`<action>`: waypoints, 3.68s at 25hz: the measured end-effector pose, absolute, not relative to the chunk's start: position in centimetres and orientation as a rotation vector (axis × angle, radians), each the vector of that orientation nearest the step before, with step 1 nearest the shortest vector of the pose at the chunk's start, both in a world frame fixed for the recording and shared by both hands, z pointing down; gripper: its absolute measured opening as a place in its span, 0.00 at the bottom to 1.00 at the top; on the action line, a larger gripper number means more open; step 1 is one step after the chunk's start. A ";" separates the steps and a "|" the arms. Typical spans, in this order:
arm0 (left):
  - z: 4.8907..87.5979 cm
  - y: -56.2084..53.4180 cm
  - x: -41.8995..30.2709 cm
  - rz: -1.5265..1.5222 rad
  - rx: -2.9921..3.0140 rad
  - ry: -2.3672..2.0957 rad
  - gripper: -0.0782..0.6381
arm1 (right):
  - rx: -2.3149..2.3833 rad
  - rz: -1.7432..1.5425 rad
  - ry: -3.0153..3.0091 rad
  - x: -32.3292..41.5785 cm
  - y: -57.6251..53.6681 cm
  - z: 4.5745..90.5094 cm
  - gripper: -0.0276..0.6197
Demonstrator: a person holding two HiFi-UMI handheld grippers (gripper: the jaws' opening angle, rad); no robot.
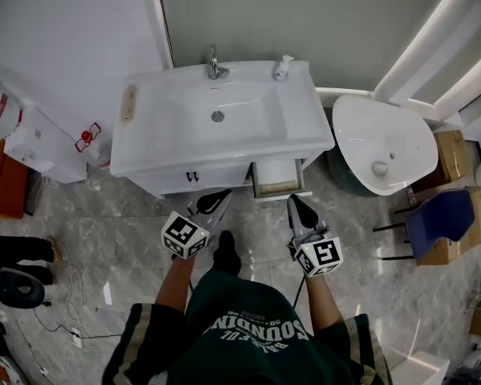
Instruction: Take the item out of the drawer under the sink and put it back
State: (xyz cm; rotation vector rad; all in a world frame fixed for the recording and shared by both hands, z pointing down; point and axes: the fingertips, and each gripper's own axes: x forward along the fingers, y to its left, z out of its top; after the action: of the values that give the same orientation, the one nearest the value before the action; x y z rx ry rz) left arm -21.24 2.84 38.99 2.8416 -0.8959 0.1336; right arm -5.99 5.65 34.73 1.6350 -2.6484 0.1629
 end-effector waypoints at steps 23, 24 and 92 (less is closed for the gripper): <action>40.1 -10.5 -10.0 0.207 2.896 -0.671 0.17 | 1.783 0.218 -2.578 2.8 -6.1 34.7 0.05; 40.3 -10.5 -9.6 0.217 2.894 -0.662 0.17 | 1.778 0.218 -2.582 3.0 -6.4 34.7 0.05; 94.4 -9.6 7.5 1.718 2.416 0.210 0.43 | 1.828 0.827 -2.256 12.8 -2.9 63.2 0.05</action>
State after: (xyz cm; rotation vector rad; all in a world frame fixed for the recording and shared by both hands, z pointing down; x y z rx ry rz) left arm 7.50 -9.62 94.44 2.4159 0.2103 1.7184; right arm 12.77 -2.91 63.19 1.8282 -2.2559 0.8275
